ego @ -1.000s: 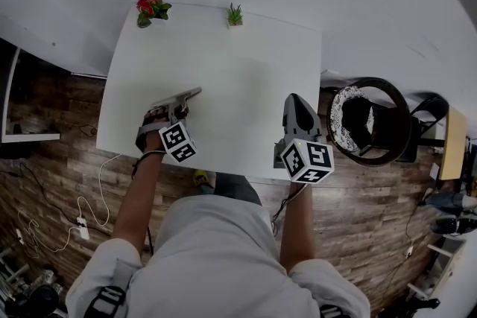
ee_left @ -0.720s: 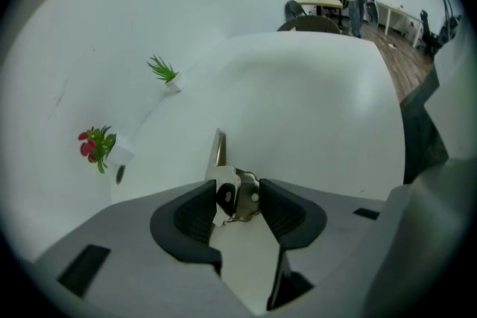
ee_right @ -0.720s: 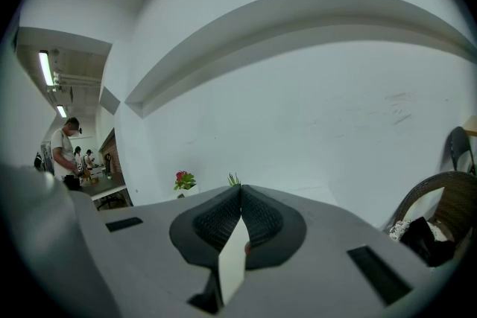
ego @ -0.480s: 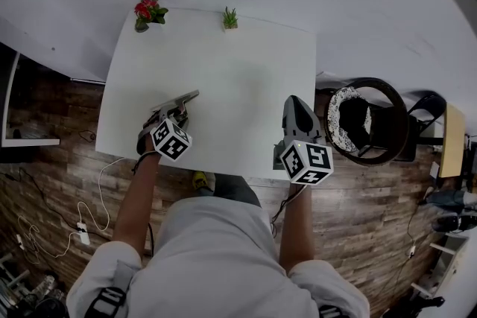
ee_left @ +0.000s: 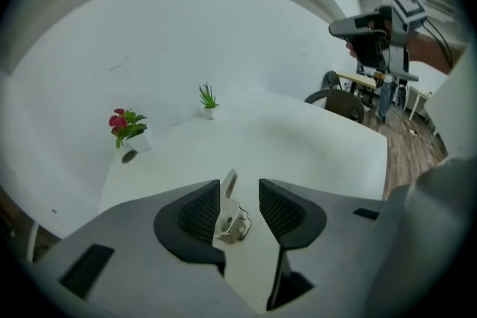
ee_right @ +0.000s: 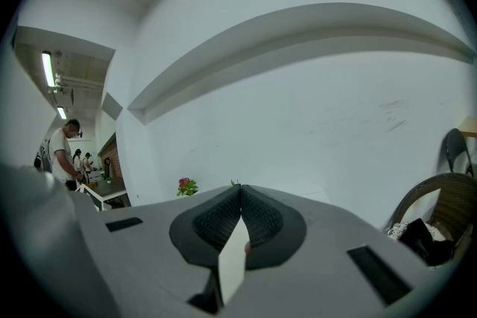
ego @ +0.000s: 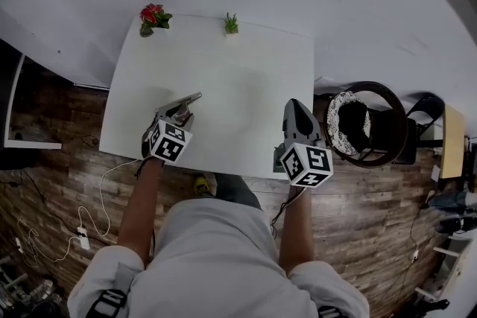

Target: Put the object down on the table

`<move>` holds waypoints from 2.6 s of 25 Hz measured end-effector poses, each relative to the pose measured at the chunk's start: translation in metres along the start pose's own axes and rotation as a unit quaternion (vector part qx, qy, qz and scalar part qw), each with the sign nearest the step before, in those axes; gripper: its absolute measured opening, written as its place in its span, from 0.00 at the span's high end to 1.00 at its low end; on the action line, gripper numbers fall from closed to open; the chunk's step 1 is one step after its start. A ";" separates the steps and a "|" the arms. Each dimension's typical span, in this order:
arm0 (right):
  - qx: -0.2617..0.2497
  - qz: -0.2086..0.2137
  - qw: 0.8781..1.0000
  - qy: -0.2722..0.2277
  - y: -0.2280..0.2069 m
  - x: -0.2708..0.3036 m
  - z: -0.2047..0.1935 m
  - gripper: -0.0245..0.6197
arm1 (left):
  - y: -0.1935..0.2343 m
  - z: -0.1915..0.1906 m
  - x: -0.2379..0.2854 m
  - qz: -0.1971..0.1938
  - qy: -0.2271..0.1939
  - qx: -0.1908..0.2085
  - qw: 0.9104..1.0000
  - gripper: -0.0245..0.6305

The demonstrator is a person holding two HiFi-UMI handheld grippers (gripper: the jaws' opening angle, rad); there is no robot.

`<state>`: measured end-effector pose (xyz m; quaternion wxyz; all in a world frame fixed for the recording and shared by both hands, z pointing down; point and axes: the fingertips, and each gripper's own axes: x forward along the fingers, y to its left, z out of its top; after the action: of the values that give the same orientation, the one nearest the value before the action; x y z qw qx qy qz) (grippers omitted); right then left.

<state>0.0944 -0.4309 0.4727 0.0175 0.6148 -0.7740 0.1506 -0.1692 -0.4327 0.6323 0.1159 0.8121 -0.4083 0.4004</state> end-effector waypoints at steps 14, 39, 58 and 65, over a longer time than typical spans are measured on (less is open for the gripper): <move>-0.011 0.002 1.000 -0.028 0.028 -0.038 0.014 0.95 | 0.010 0.044 -0.080 0.050 -0.116 -0.041 0.991 0.76; -0.033 -0.005 0.998 -0.055 0.073 -0.079 0.025 0.95 | 0.041 0.075 -0.212 0.090 -0.249 -0.074 0.961 0.89; -0.050 0.001 0.997 -0.057 0.092 -0.094 0.029 0.95 | 0.057 0.069 -0.259 0.123 -0.296 -0.090 0.943 0.93; -0.054 0.003 0.997 -0.061 0.097 -0.096 0.033 0.95 | 0.061 0.067 -0.264 0.125 -0.302 -0.092 0.941 0.93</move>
<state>0.0301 -0.3290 0.4002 0.0035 0.6182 -0.7828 0.0707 -0.2694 -0.3562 0.3832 0.0105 0.8233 -0.5571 0.1085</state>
